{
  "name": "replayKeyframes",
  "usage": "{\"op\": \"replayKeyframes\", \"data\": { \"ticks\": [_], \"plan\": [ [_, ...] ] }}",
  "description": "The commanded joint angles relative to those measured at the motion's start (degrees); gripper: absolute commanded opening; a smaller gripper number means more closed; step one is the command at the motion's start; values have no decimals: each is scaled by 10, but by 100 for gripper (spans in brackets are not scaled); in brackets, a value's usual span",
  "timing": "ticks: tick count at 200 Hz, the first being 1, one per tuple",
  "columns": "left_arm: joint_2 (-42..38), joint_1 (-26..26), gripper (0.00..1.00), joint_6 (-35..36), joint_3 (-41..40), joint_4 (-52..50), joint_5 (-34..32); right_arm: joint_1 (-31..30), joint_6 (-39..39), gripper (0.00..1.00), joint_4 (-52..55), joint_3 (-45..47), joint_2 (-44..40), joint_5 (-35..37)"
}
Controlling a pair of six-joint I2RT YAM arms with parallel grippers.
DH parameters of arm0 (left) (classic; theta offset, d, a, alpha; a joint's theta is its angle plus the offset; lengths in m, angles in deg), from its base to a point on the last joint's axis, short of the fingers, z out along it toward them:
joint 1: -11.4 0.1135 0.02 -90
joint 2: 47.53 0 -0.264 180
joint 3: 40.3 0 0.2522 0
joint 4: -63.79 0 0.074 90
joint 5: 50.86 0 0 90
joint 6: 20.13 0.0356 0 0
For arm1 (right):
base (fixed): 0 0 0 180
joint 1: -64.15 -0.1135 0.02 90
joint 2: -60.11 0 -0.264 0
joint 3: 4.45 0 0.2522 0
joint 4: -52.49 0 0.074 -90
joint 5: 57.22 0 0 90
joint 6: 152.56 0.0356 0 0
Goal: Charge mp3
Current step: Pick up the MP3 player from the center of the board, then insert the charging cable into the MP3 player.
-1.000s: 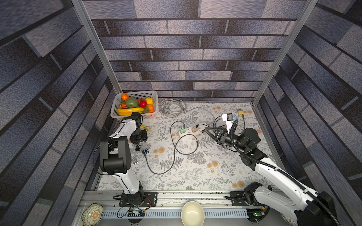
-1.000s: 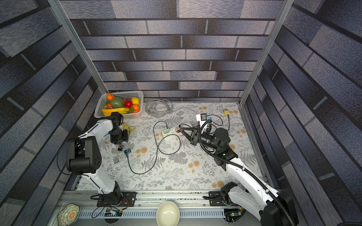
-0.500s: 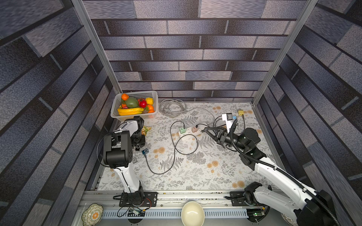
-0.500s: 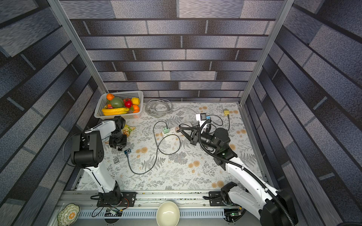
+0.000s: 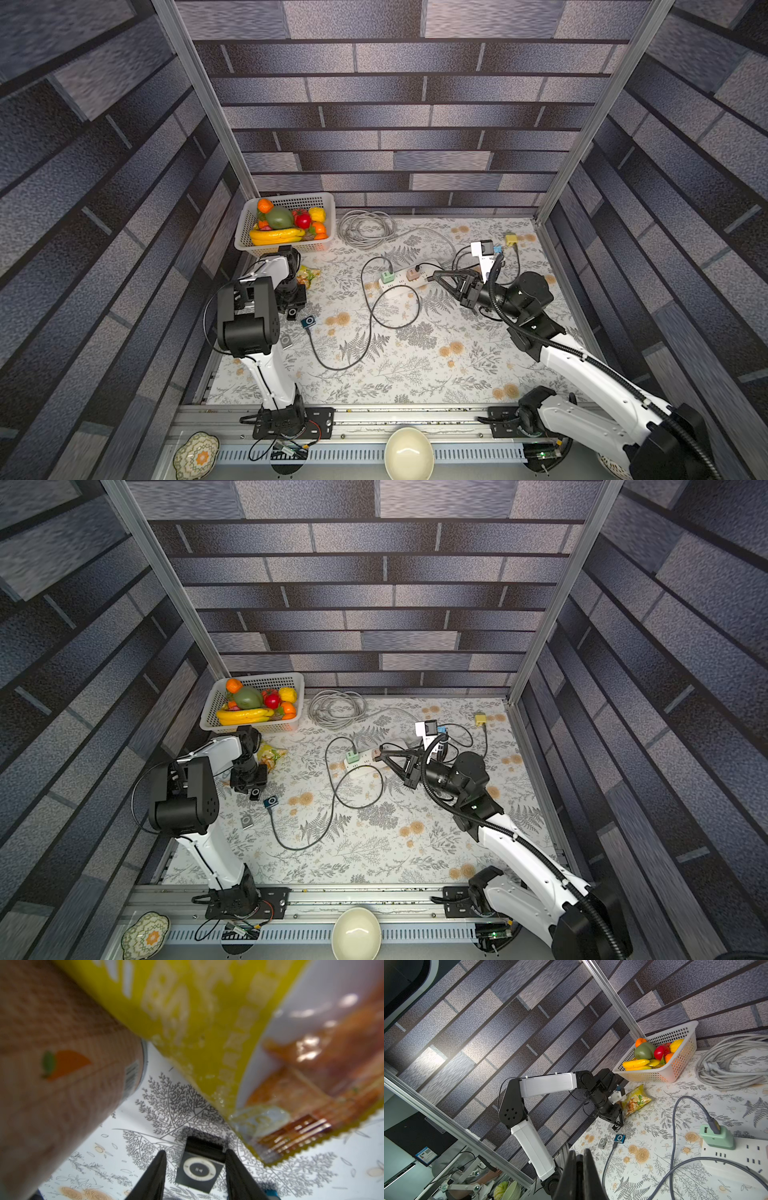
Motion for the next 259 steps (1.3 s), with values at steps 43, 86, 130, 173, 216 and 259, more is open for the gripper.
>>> {"op": "replayKeyframes", "data": {
  "ticks": [43,86,130,173,216,259],
  "plan": [
    [22,2,44,9,-6,-10,12,4,-8,1,-5,5,-20,-6],
    [26,-2,35,9,-7,-12,23,4,-14,2,1,5,-23,-5],
    [-48,-11,21,-21,0,-11,123,4,-33,0,20,3,-23,3],
    [-249,-97,17,-122,7,36,237,3,-48,0,20,-29,31,-11],
    [-377,-238,15,-252,-24,126,263,-58,-126,0,43,-85,87,27],
    [-434,-372,13,-447,-147,368,233,-151,-247,0,137,-150,110,135]
  ]
}}
